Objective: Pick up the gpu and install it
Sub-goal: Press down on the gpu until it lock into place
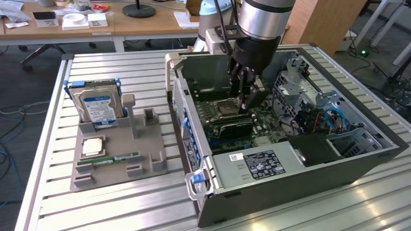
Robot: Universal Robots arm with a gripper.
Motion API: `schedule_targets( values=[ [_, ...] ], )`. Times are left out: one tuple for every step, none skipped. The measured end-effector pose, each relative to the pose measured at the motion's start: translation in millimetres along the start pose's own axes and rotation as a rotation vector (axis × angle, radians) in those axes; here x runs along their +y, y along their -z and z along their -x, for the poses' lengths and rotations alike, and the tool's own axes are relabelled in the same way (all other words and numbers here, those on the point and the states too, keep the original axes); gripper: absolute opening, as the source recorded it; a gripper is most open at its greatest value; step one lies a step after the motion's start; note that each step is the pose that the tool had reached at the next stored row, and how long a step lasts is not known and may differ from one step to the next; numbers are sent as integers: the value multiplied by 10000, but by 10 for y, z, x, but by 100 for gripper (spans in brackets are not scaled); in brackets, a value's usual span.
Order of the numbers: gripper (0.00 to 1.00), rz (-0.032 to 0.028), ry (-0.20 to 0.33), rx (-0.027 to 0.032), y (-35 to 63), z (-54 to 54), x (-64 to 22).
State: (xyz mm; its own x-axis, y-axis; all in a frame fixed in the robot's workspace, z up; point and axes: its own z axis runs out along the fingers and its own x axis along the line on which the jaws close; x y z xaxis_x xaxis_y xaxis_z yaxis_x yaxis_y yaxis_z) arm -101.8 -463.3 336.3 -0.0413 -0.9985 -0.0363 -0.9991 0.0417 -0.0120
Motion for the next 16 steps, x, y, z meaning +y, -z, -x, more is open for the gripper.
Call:
schedule_targets(
  values=[
    [63, 0, 0, 0, 0, 0, 0],
    [63, 0, -1, -1, 0, 0, 0],
    [63, 1, -1, 0, 0, 0, 0],
    [63, 0, 0, 0, 0, 0, 0],
    [63, 0, 0, 0, 0, 0, 0],
    [63, 0, -1, 0, 0, 0, 0],
    [63, 0, 0, 0, 0, 0, 0],
    [61, 0, 0, 0, 0, 0, 0],
    [55, 0, -1, -1, 0, 0, 0],
    [55, 0, 0, 0, 0, 0, 0],
    [49, 0, 0, 0, 0, 0, 0],
    [43, 1, 0, 0, 0, 0, 0],
    [43, 0, 0, 0, 0, 0, 0],
    [37, 0, -1, 0, 0, 0, 0],
    [31, 0, 0, 0, 0, 0, 0],
    [31, 0, 0, -1, 0, 0, 0]
  ],
)
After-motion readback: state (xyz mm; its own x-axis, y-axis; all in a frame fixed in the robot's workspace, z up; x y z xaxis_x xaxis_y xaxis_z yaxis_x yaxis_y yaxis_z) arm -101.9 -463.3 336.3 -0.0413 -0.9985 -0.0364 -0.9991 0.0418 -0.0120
